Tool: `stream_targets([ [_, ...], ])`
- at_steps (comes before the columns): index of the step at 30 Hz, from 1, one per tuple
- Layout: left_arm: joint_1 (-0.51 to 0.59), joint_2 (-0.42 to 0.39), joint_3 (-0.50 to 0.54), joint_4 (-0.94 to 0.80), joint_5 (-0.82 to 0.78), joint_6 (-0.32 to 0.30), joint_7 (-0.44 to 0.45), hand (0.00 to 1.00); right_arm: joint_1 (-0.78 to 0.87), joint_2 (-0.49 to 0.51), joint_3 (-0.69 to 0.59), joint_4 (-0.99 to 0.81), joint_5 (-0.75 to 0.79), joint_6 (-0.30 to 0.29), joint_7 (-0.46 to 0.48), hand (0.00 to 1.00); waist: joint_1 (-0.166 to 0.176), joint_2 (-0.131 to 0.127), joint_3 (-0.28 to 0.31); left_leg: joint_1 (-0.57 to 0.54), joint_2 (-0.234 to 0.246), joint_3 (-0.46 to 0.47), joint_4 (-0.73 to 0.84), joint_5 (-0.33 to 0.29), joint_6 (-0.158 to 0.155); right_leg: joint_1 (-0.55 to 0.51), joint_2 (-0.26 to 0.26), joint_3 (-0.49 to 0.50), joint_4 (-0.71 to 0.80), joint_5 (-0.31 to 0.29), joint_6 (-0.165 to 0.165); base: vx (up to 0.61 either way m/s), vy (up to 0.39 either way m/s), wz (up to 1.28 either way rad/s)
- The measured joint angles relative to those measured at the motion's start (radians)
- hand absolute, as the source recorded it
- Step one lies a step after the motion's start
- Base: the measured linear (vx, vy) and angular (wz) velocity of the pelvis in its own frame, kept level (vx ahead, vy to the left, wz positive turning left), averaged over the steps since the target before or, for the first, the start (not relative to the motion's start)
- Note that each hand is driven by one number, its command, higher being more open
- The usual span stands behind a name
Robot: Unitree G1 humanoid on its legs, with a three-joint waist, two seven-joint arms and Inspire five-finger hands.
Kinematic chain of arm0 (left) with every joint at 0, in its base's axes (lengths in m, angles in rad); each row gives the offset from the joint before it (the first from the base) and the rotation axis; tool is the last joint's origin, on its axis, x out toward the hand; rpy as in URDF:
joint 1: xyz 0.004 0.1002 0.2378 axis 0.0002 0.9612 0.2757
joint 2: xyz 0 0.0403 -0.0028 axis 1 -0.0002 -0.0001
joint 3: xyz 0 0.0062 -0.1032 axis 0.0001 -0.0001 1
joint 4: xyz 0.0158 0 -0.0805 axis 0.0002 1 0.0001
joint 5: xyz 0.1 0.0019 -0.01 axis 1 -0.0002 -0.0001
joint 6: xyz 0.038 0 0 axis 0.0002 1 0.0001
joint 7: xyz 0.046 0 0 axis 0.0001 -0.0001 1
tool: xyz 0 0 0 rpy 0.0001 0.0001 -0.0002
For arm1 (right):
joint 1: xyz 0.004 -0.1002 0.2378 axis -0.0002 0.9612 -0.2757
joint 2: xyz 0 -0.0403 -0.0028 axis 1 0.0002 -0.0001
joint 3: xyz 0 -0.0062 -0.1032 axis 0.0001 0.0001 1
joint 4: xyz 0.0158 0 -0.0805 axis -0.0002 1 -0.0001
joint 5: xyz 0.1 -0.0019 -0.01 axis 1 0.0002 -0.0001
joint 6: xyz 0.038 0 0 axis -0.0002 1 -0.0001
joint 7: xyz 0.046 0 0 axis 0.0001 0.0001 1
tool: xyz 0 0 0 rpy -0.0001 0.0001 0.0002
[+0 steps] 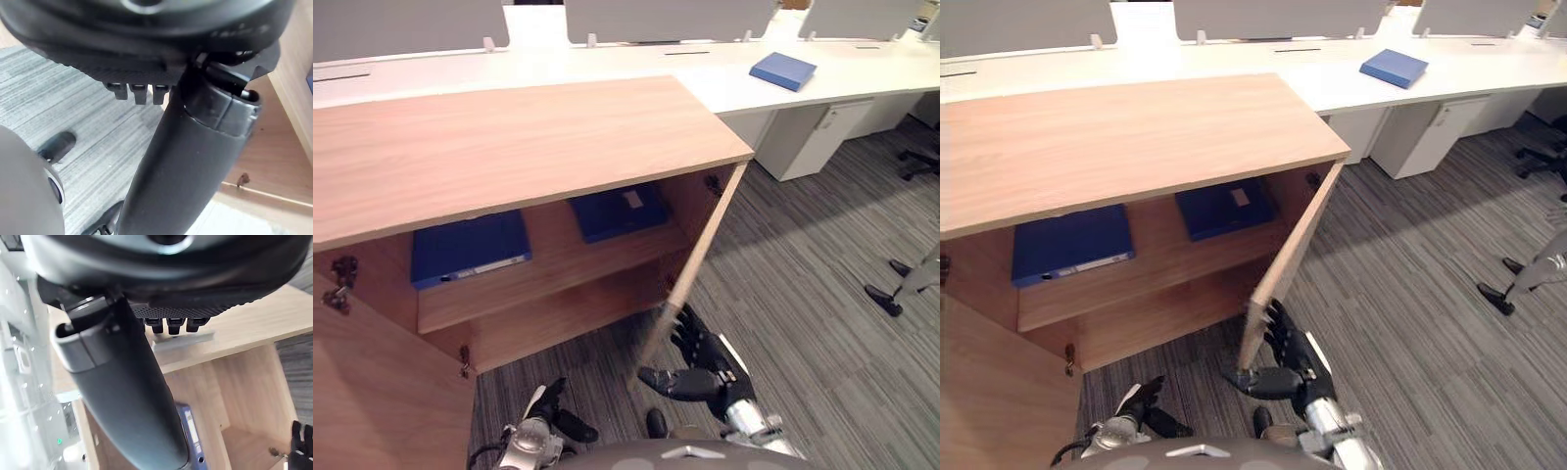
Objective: Walk over to the cabinet, pick up the folder, carry it to the office cabinet, place the folder inside the office cabinet, then close the office cabinet door
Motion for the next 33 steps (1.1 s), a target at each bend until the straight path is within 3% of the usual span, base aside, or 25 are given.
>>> stream_targets([
  [6, -0.003, 0.01, 0.009, 0.0, -0.002, 0.0, -0.001, 1.0, -0.152, -0.001, -0.013, 0.039, -0.01, -0.012, -0.01, 1.0, 0.02, -0.006, -0.002, -0.016, -0.007, -0.037, -0.019, 0.014, 0.011, -0.001, -0.008, -0.037, -0.009, -0.007, 0.005, 0.03, 0.015, 0.2],
  [9, -0.005, 0.015, 0.022, 0.0, -0.003, 0.0, 0.002, 1.0, -0.26, -0.008, -0.036, 0.139, -0.041, -0.012, -0.051, 1.0, 0.025, 0.0, 0.003, -0.033, -0.009, -0.06, -0.019, 0.013, 0.013, -0.001, -0.013, -0.061, -0.014, -0.011, 0.008, 0.02, 0.007, 0.24],
  [14, -0.001, 0.012, 0.078, -0.001, -0.006, -0.001, 0.014, 1.0, -0.406, -0.017, -0.143, 0.271, -0.117, -0.014, -0.148, 1.0, 0.063, 0.036, 0.027, -0.053, -0.011, -0.101, -0.019, 0.017, 0.017, 0.002, -0.02, -0.101, -0.015, -0.018, 0.012, 0.01, 0.002, 0.22],
  [17, 0.02, 0.007, 0.111, -0.001, -0.034, -0.001, 0.026, 1.0, -0.449, -0.022, -0.186, 0.328, -0.132, -0.022, -0.188, 1.0, 0.065, 0.061, 0.043, -0.069, -0.014, -0.142, -0.019, 0.027, 0.022, 0.003, -0.027, -0.14, -0.013, -0.026, 0.014, 0.02, -0.008, 0.39],
  [25, 0.025, -0.002, 0.14, -0.002, -0.061, -0.001, 0.039, 1.0, -0.511, -0.004, -0.191, 0.43, -0.132, -0.029, -0.221, 1.0, 0.076, 0.062, 0.046, -0.079, -0.014, -0.192, -0.02, 0.038, 0.024, 0.017, -0.031, -0.186, -0.009, -0.036, 0.012, 0.0, -0.01, 0.21],
  [33, 0.026, -0.016, 0.167, -0.002, -0.064, -0.001, 0.036, 1.0, -0.469, 0.037, -0.237, 0.577, -0.164, -0.032, -0.203, 1.0, 0.076, 0.066, 0.049, -0.078, -0.013, -0.2, -0.02, 0.04, 0.023, 0.021, -0.031, -0.194, -0.008, -0.042, 0.009, 0.0, 0.0, 0.02],
])
